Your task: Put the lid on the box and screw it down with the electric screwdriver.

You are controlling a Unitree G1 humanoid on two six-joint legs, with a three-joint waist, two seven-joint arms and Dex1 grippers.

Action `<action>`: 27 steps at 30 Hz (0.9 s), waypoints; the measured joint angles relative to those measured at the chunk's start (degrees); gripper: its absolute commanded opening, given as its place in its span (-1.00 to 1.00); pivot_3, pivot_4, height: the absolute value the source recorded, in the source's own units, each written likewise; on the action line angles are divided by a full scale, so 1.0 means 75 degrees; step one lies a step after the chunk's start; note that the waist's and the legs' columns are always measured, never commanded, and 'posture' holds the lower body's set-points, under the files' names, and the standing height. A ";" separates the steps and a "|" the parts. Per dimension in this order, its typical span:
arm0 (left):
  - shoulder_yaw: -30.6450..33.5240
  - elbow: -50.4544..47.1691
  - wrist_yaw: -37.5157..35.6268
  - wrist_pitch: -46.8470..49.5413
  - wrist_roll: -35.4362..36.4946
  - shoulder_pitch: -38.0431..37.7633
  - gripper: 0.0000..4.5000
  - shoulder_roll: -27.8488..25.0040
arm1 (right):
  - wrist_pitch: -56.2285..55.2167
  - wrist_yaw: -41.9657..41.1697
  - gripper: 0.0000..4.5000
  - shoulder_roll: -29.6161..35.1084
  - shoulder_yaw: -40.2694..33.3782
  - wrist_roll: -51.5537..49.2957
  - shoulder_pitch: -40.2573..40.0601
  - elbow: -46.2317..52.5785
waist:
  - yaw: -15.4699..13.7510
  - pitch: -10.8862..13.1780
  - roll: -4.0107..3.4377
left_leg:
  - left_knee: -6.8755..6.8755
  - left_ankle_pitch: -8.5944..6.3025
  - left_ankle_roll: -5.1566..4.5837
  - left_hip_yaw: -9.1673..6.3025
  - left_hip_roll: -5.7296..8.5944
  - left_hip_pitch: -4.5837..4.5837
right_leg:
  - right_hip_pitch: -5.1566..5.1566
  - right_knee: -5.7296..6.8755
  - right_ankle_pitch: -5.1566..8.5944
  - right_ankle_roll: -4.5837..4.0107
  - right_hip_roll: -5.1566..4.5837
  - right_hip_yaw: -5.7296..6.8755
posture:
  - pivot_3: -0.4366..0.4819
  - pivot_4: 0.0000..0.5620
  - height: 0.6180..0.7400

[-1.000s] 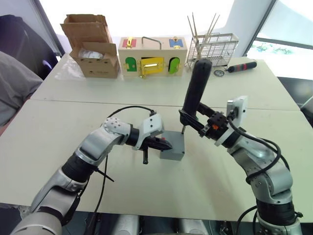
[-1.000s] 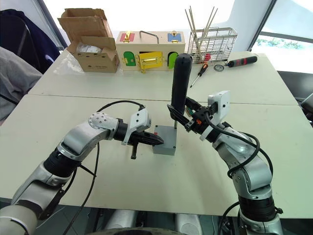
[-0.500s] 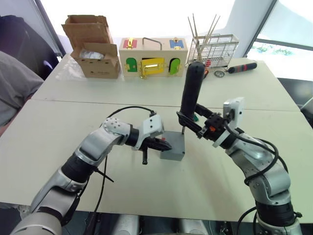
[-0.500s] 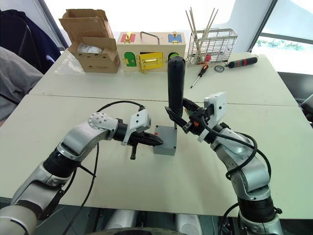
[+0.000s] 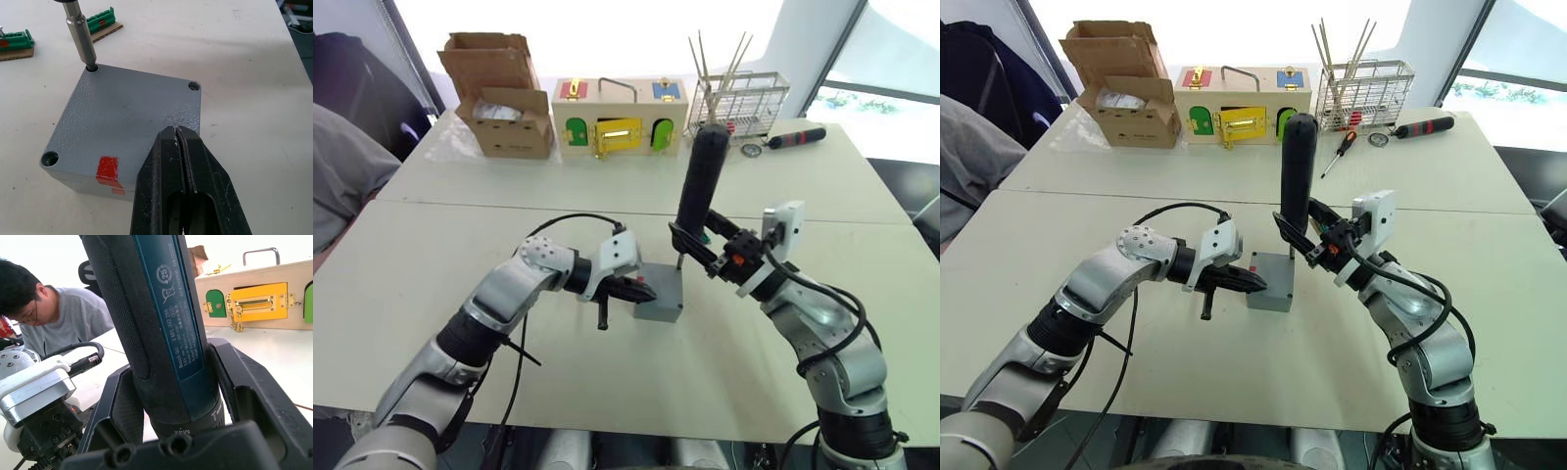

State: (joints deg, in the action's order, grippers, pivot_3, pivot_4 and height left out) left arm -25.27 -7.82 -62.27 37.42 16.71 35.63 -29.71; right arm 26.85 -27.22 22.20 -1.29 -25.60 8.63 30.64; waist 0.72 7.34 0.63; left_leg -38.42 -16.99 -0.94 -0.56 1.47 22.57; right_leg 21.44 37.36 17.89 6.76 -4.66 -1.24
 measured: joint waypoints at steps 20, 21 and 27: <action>-0.0071 0.0074 0.0006 -0.0025 -0.0059 -0.0007 -1.00 0.0011 | -0.0291 0.0002 -0.15 -0.0002 0.0155 0.0318 -0.0162 -0.0085 | 0.0001 -0.0009 0.0003 | 0.0098 -0.0007 0.0008 -0.0003 -0.0009 -0.0151 | -0.0140 -0.0143 0.0017 -0.0029 -0.0046 -0.0003 | -0.05 -0.47 1.00; -0.0071 0.0074 0.0005 -0.0025 -0.0059 -0.0005 -1.00 0.0011 | -0.0291 0.0003 -0.15 -0.0002 0.0155 0.0319 -0.0160 -0.0086 | 0.0000 -0.0012 0.0004 | 0.0104 -0.0008 0.0008 -0.0002 -0.0009 -0.0151 | -0.0140 -0.0148 0.0017 -0.0029 -0.0049 -0.0003 | -0.05 -0.47 1.00; -0.0071 0.0084 0.0005 -0.0025 -0.0061 0.0003 -1.00 0.0011 | -0.0291 0.0003 -0.15 -0.0002 0.0161 0.0319 -0.0150 -0.0095 | -0.0001 -0.0019 0.0012 | 0.0137 -0.0005 0.0016 -0.0002 -0.0007 -0.0153 | -0.0139 -0.0166 0.0016 -0.0032 -0.0058 -0.0003 | -0.05 -0.47 1.00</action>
State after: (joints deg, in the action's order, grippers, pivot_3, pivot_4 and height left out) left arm -25.80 -7.19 -62.23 37.23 16.25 35.66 -29.63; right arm 24.67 -27.20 22.19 -0.08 -23.21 7.50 29.93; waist 0.71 7.20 0.73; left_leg -37.39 -17.02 -0.82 -0.57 1.42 21.43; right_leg 20.40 36.11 18.01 6.53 -5.10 -1.27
